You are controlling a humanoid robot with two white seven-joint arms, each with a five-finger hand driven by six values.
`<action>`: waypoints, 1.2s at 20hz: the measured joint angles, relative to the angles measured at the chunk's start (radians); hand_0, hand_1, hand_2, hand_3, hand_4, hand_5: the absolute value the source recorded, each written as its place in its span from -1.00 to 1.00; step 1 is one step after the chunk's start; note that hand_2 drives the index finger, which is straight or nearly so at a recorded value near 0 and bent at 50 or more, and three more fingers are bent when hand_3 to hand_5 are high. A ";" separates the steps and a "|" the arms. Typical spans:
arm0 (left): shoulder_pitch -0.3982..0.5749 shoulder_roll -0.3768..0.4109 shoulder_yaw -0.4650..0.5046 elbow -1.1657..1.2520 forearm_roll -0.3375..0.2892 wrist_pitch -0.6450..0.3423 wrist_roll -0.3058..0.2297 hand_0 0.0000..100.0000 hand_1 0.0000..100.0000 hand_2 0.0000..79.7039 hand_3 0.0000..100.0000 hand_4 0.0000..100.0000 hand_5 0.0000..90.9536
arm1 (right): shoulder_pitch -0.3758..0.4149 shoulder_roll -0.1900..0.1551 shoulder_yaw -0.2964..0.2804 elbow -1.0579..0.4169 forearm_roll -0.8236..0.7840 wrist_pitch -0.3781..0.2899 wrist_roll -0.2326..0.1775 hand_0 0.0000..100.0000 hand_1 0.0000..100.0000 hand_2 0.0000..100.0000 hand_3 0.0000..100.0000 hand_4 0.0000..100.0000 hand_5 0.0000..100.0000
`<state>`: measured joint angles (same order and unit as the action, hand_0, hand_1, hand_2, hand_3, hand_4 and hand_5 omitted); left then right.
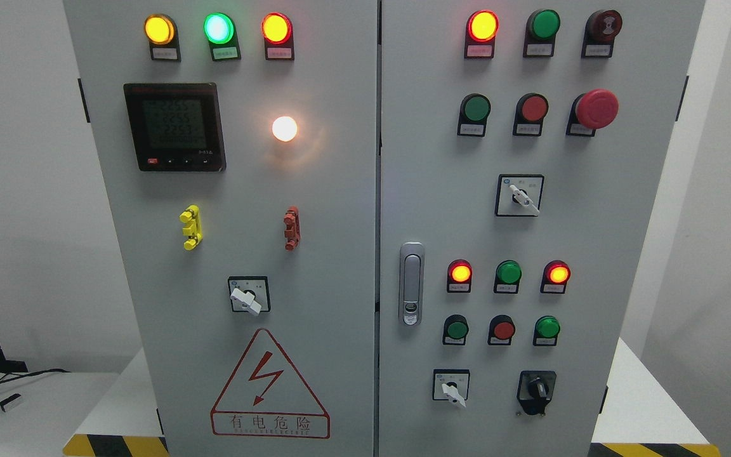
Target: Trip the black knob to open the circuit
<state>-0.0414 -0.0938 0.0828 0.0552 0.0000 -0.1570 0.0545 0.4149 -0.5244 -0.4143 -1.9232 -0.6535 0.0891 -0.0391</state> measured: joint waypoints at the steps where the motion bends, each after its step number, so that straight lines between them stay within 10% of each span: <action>1: 0.000 0.000 0.000 0.000 0.000 0.000 0.000 -0.76 -0.22 -1.00 -1.00 -1.00 -1.00 | -0.013 0.000 0.006 0.000 0.006 0.001 0.001 -0.37 0.30 -0.46 1.00 0.92 0.83; 24: 0.000 0.000 0.000 0.000 0.000 0.000 0.000 -0.76 -0.22 -1.00 -1.00 -1.00 -1.00 | -0.165 0.069 0.170 0.040 0.130 0.026 0.006 -0.24 0.51 -0.39 1.00 0.99 0.92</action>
<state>-0.0414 -0.0938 0.0828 0.0552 0.0000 -0.1570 0.0545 0.2497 -0.4556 -0.2448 -1.8829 -0.5231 0.1150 -0.0329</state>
